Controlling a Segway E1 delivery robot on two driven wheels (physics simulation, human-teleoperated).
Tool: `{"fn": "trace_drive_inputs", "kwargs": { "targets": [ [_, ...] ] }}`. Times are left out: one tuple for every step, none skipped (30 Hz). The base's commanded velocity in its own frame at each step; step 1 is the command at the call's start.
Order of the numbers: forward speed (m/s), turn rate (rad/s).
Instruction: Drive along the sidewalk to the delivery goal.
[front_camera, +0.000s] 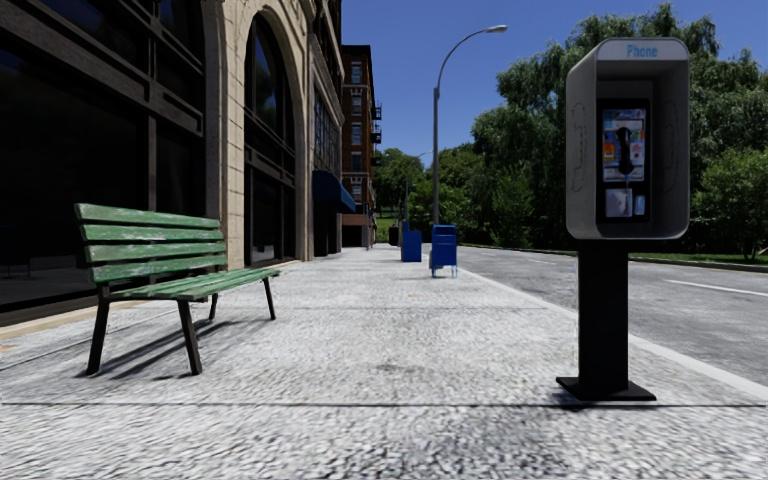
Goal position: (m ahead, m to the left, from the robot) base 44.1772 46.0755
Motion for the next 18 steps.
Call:
{"fn": "trace_drive_inputs", "kwargs": {
  "targets": [
    [2.00, 0.00],
    [2.00, 0.00],
    [2.00, 0.00],
    [2.00, 0.00],
    [2.00, 0.00],
    [2.00, 0.00],
    [2.00, 0.00],
    [2.00, 0.00],
    [2.00, 0.00],
    [2.00, 0.00],
    [2.00, 0.00],
    [2.00, 0.00],
    [2.00, 0.00],
    [2.00, 0.00],
    [2.00, 0.00],
    [2.00, 0.00],
    [2.00, 0.00],
    [2.00, 0.00]
  ]
}}
